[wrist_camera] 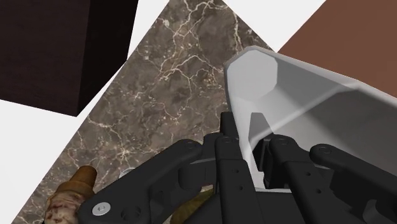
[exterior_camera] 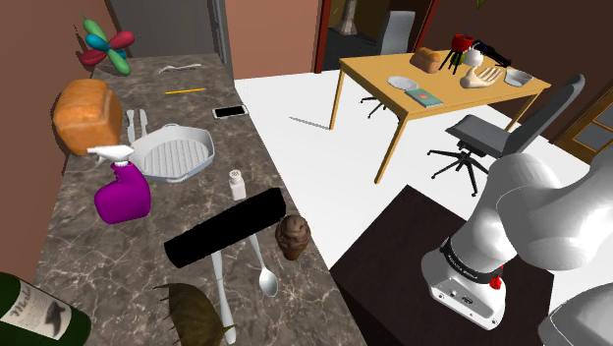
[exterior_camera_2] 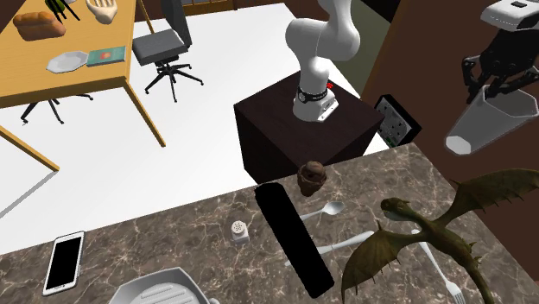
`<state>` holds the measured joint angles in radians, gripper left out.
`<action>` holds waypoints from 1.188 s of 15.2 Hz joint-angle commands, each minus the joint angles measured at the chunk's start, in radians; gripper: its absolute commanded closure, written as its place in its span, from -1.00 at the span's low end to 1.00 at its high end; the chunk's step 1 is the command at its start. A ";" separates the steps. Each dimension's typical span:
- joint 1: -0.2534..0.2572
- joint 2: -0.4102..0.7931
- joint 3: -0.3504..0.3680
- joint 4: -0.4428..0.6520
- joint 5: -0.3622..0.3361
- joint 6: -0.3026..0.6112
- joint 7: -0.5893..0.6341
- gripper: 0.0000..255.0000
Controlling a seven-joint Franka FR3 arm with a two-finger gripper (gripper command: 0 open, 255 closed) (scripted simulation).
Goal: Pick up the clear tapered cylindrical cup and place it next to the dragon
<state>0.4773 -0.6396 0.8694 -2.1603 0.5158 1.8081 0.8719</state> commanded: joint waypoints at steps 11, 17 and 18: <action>0.000 0.014 0.077 -0.135 0.044 0.159 -0.016 1.00; -0.007 0.033 0.124 -0.193 0.065 0.241 -0.023 1.00; -0.009 0.037 0.133 -0.202 0.068 0.255 -0.024 1.00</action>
<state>0.4688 -0.6044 0.9976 -2.3528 0.5806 2.0505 0.8515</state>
